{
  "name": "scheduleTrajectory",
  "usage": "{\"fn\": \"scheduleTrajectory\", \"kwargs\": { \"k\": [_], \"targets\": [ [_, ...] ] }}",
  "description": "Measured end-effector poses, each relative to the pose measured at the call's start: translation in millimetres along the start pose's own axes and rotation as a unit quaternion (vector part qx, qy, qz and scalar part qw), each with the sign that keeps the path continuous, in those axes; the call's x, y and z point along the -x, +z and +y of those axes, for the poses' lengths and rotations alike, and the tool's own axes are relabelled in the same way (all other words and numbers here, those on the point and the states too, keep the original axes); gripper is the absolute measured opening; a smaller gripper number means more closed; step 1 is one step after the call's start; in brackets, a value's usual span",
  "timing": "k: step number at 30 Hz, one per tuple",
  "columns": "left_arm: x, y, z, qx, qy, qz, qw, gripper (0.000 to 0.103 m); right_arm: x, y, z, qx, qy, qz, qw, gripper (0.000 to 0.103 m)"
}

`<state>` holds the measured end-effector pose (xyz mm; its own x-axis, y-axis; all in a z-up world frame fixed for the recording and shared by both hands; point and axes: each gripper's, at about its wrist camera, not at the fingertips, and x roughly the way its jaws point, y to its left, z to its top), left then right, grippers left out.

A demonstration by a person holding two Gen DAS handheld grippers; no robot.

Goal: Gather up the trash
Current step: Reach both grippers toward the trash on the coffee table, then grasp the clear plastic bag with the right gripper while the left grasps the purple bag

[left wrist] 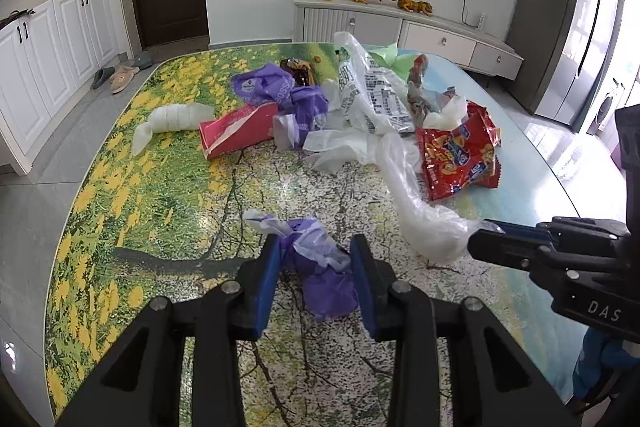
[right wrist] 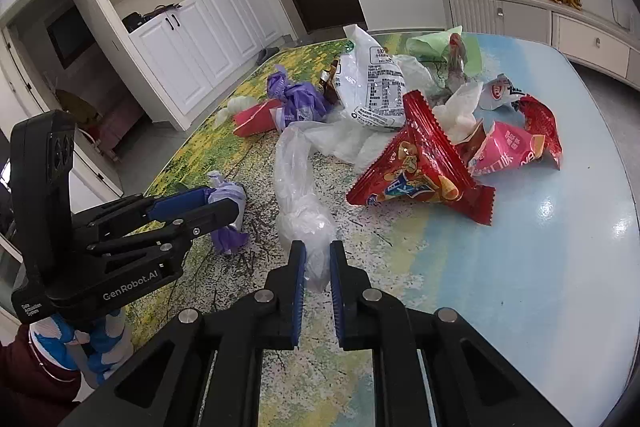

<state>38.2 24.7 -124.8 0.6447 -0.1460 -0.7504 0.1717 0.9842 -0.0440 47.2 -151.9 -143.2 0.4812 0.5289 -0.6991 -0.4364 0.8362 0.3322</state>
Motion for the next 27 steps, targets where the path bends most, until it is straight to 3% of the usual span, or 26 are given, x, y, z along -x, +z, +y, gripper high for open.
{"fn": "scheduleTrajectory", "kwargs": {
  "k": [8, 10, 11, 13, 27],
  "targets": [
    [35.0, 6.9, -15.5, -0.022, 0.028, -0.043, 0.9985, 0.026, 36.8, -0.2, 10.5, 0.001, -0.011, -0.033, 0.999, 0.011],
    [46.6, 8.4, -22.0, -0.031, 0.033, -0.057, 0.9973, 0.019, 46.8, -0.7, 13.4, 0.002, -0.018, -0.042, 0.999, 0.011],
    [52.1, 9.0, -25.0, -0.035, 0.034, -0.063, 0.9968, 0.011, 52.9, -1.7, 13.3, 0.001, -0.021, -0.048, 0.999, 0.011],
    [61.2, 9.3, -29.6, -0.038, 0.037, -0.073, 0.9960, 0.007, 64.2, -4.1, 15.9, 0.000, -0.024, -0.057, 0.998, 0.011],
    [83.5, 4.3, -44.0, -0.050, 0.037, -0.095, 0.9935, 0.005, 105.0, -15.4, 19.6, -0.010, -0.047, -0.087, 0.995, 0.011]
  ]
}}
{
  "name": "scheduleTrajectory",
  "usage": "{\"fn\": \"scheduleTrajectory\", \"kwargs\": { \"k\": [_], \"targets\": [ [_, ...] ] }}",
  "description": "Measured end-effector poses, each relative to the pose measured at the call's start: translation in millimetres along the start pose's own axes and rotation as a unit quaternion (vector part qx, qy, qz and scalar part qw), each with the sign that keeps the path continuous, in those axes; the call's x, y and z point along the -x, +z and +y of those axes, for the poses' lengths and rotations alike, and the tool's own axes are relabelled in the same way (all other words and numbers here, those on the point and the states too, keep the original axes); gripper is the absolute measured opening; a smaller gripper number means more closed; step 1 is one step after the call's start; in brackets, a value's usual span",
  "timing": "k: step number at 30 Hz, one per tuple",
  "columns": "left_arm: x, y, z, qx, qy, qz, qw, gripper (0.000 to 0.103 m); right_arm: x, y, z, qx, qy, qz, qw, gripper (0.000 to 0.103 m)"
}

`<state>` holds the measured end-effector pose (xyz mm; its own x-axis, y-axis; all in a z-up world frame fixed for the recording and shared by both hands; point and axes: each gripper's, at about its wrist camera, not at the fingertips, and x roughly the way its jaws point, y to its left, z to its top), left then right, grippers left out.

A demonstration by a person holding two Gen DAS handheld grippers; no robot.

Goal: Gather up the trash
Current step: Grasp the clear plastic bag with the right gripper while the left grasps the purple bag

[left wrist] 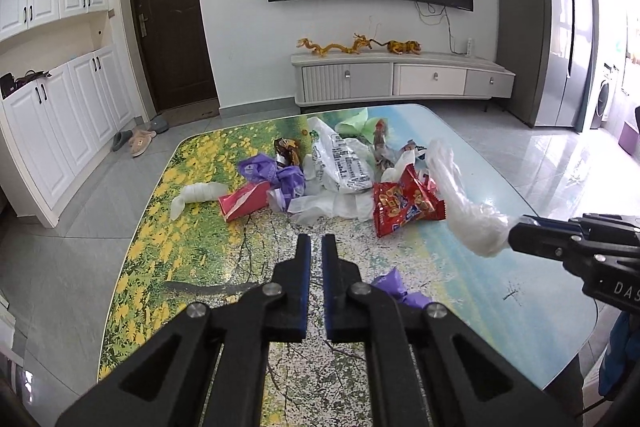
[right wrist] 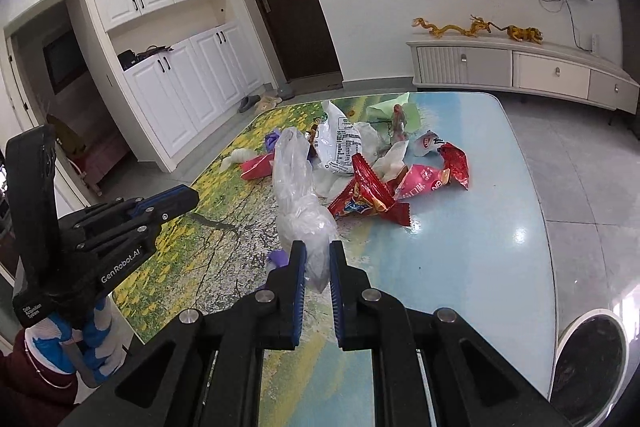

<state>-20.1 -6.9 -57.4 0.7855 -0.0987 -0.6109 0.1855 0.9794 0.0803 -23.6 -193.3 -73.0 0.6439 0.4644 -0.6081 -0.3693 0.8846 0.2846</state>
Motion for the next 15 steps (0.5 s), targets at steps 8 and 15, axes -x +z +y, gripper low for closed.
{"fn": "scheduleTrajectory", "kwargs": {
  "k": [8, 15],
  "targets": [
    [-7.3, -5.1, 7.5, 0.036, -0.092, 0.023, 0.9948, 0.044, 3.0, -2.4, -7.6, -0.012, -0.009, -0.001, 1.000, 0.011],
    [-28.6, -21.1, -15.7, 0.022, -0.125, 0.059, 0.9901, 0.068, 9.8, -8.3, -22.4, -0.031, -0.020, -0.006, 0.999, 0.011]
  ]
}}
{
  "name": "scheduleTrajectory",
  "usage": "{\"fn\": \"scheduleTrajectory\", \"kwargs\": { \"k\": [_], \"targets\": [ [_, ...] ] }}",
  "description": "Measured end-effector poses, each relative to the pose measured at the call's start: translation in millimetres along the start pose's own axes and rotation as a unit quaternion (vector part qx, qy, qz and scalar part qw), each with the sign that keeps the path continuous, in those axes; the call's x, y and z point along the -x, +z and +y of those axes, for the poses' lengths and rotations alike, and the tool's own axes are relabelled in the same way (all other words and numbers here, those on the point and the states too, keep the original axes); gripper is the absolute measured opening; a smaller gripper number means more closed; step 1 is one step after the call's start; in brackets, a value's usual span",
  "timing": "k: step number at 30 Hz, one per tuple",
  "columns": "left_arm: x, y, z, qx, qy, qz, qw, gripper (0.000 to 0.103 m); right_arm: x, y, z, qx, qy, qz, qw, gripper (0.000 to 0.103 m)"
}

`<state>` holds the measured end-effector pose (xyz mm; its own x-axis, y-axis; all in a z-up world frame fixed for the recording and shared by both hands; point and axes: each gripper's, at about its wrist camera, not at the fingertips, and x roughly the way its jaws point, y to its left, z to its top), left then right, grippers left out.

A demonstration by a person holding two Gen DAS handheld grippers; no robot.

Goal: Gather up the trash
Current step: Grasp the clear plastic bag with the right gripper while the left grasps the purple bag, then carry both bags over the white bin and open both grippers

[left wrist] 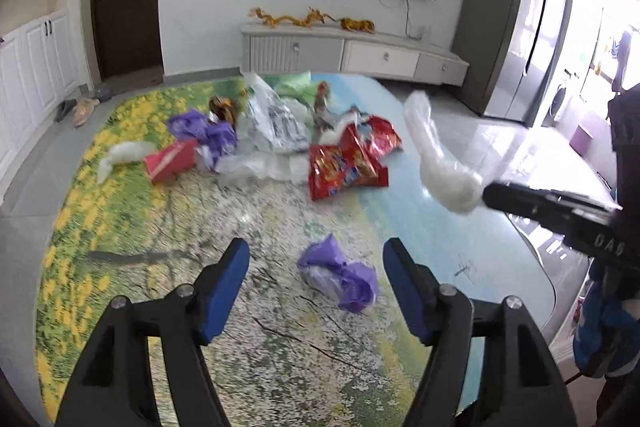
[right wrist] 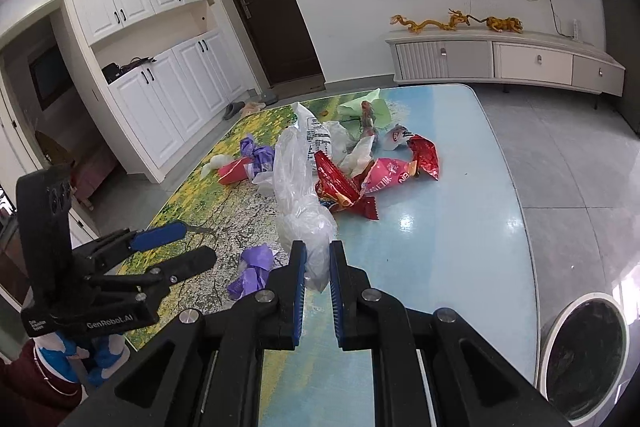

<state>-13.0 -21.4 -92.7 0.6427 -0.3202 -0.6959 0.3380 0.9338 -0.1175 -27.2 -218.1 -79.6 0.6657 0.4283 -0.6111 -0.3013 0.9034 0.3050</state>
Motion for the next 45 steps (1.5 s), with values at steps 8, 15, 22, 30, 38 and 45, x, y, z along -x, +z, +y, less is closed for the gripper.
{"fn": "scheduleTrajectory", "kwargs": {
  "k": [8, 15, 22, 30, 38, 45],
  "targets": [
    [-53.9, -11.6, -1.4, 0.013, 0.003, 0.064, 0.9978, 0.045, 15.4, -10.0, -24.0, -0.024, -0.015, -0.009, 1.000, 0.011],
    [-59.4, -10.8, 1.4, 0.024, 0.003, 0.063, 0.9977, 0.028, 27.1, -18.4, -49.8, -0.053, -0.022, -0.019, 0.998, 0.011],
    [-36.7, 25.2, -44.6, -0.014, -0.036, 0.037, 0.9985, 0.028, 55.6, -31.5, -98.7, -0.102, -0.054, -0.045, 0.992, 0.011],
    [-71.1, 88.2, -196.6, -0.116, -0.176, 0.054, 0.9761, 0.028, 120.2, -69.1, -209.6, -0.226, -0.196, -0.068, 0.952, 0.011],
    [-136.5, 93.6, -339.6, -0.194, -0.233, 0.109, 0.9466, 0.032, 138.5, -112.2, -290.6, -0.317, -0.261, -0.046, 0.910, 0.013],
    [-166.9, 97.2, -387.2, -0.190, -0.256, 0.134, 0.9383, 0.059, 143.3, -128.6, -313.2, -0.340, -0.297, -0.037, 0.891, 0.024]
  ]
}}
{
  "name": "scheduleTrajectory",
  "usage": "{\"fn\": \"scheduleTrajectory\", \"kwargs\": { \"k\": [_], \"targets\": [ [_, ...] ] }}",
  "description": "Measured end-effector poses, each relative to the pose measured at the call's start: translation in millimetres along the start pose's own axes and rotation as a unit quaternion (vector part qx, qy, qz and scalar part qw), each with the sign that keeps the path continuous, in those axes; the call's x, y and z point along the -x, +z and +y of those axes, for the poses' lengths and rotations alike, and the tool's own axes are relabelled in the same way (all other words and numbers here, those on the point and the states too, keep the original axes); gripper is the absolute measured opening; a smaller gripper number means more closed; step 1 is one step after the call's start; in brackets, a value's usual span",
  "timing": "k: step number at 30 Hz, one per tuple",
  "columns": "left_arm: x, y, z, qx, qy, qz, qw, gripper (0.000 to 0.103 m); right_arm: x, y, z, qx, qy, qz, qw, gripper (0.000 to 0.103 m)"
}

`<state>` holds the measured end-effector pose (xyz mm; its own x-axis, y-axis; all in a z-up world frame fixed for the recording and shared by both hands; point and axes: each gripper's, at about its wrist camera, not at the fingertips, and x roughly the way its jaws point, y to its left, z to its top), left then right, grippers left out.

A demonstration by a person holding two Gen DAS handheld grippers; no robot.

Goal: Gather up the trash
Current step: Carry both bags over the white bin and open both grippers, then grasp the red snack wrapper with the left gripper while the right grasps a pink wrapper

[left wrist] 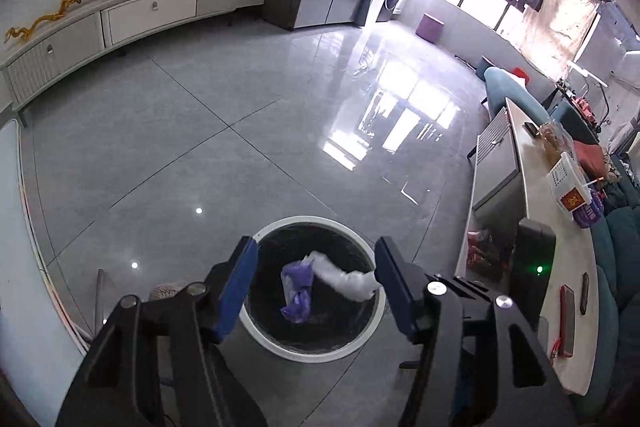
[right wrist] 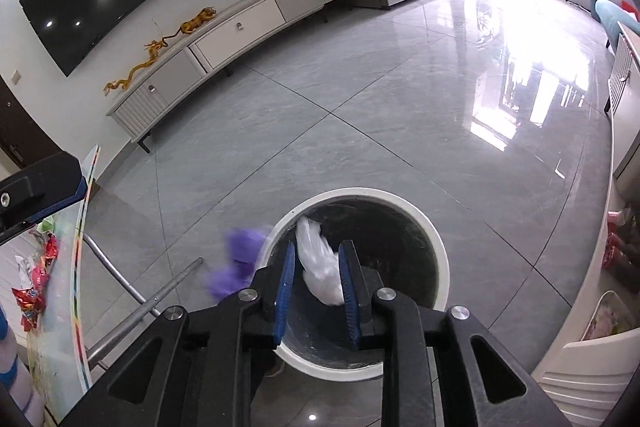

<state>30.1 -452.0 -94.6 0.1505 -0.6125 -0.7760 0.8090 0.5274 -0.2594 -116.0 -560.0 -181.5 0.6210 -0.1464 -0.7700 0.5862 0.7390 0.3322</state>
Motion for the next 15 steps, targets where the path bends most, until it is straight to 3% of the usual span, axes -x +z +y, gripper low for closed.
{"fn": "scheduleTrajectory", "kwargs": {
  "k": [7, 9, 15],
  "targets": [
    [53.5, -9.5, 9.9, -0.018, 0.027, -0.050, 0.9982, 0.059, 20.4, 3.2, 10.6, 0.007, 0.000, -0.026, 1.000, 0.029],
    [75.2, -16.2, 20.6, -0.013, 0.042, -0.067, 0.9968, 0.059, 30.5, 5.5, 21.4, 0.014, 0.008, -0.039, 0.999, 0.036],
    [145.5, -53.3, 70.8, 0.012, 0.092, -0.107, 0.9899, 0.059, 58.0, 10.1, 75.8, 0.058, 0.055, -0.069, 0.994, 0.036]
  ]
}}
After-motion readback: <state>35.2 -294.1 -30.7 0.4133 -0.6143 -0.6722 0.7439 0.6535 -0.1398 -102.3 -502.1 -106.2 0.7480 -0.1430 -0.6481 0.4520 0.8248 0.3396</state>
